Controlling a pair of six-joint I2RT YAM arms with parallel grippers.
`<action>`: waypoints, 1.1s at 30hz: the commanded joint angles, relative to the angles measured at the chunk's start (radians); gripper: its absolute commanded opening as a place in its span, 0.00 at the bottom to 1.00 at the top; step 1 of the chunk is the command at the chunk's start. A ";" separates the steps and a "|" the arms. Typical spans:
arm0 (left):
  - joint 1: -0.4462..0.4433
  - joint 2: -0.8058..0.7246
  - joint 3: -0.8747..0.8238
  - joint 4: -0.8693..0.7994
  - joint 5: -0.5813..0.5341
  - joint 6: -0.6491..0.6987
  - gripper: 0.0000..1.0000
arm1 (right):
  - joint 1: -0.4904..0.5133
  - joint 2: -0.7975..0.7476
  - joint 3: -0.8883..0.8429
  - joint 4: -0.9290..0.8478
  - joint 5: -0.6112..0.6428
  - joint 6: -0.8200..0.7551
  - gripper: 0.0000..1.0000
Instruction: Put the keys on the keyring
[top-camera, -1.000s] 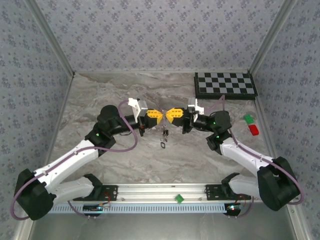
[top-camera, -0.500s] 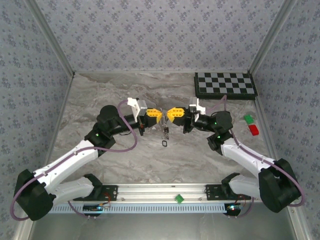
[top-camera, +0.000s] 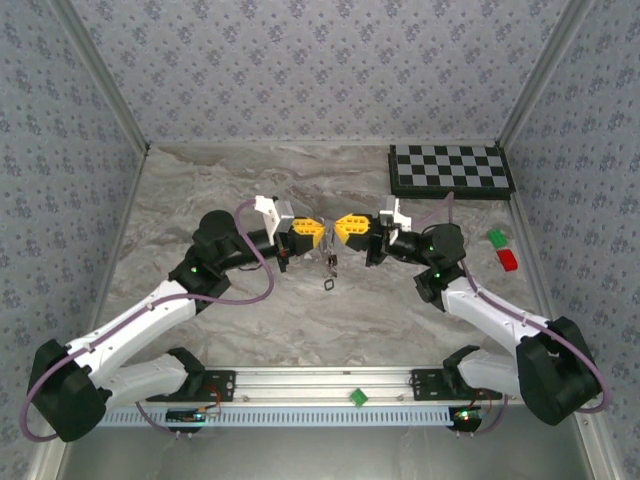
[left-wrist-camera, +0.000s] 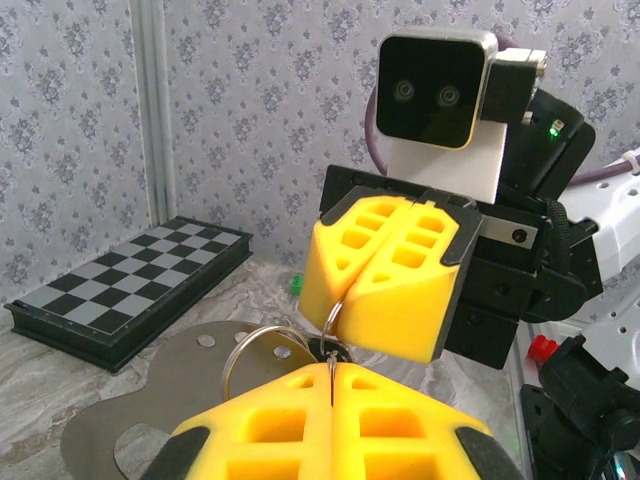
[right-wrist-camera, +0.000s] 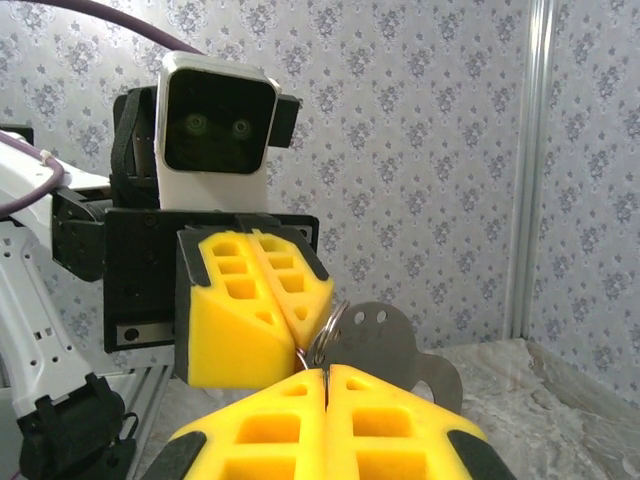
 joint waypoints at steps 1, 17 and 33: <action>0.008 -0.028 0.041 0.029 0.032 -0.008 0.00 | 0.000 0.007 -0.014 0.072 0.024 -0.033 0.00; 0.021 -0.021 0.038 0.024 0.041 -0.001 0.00 | 0.004 -0.003 -0.028 0.080 -0.020 -0.075 0.00; 0.021 -0.005 0.045 0.029 0.071 -0.010 0.00 | 0.016 -0.007 -0.018 0.047 -0.007 -0.084 0.00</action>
